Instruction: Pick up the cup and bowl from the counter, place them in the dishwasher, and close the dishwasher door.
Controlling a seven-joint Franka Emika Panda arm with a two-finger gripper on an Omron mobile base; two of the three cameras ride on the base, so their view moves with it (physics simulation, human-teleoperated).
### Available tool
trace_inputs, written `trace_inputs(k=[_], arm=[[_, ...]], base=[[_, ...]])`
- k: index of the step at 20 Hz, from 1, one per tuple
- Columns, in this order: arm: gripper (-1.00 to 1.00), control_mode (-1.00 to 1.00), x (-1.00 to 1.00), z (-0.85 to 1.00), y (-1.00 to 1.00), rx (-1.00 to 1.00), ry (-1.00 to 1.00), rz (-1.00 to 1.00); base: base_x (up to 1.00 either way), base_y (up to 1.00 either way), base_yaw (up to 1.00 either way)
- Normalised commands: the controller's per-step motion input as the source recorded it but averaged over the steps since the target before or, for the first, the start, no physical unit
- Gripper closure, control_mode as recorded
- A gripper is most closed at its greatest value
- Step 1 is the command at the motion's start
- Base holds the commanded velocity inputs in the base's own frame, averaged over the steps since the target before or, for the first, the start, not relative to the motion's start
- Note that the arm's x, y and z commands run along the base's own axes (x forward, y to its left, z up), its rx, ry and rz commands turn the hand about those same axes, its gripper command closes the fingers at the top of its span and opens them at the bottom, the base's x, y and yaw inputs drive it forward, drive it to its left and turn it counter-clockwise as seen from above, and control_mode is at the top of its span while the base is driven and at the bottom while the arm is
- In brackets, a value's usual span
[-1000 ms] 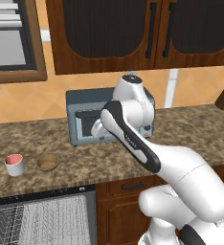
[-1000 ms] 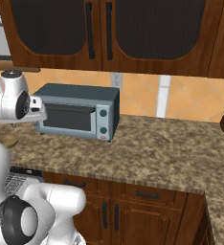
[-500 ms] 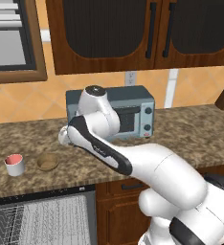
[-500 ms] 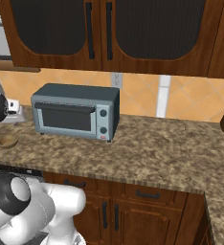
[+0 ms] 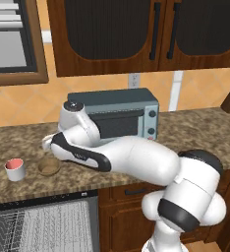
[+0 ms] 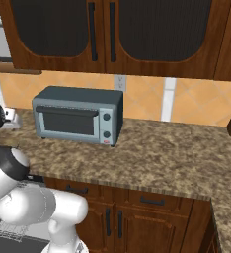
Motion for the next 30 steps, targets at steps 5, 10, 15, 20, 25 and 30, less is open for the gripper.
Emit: trace_inputs(k=[5, 10, 15, 20, 25, 30], arm=[[-1.0, -1.0, 0.37, -0.44, 0.0, -0.01, 0.0, -0.01], [-1.0, -1.0, 0.38, -0.62, 0.0, 0.0, 0.01, 0.0], [-1.0, -1.0, 0.15, -0.34, 0.03, 0.0, 0.04, 0.0], [-1.0, -1.0, 0.02, -0.14, 0.26, 0.0, 0.1, 0.0], [-1.0, -1.0, 0.05, -0.13, 0.39, 0.0, 0.08, 0.0], [-1.0, -1.0, 0.17, -0.21, 0.24, 0.0, 0.07, 0.0]], base=[[0.0, 0.0, 0.0], [0.0, 0.0, 0.0], [0.0, 0.0, 0.0], [0.0, 0.0, 0.0], [0.0, 0.0, 0.0], [0.0, 0.0, 0.0]])
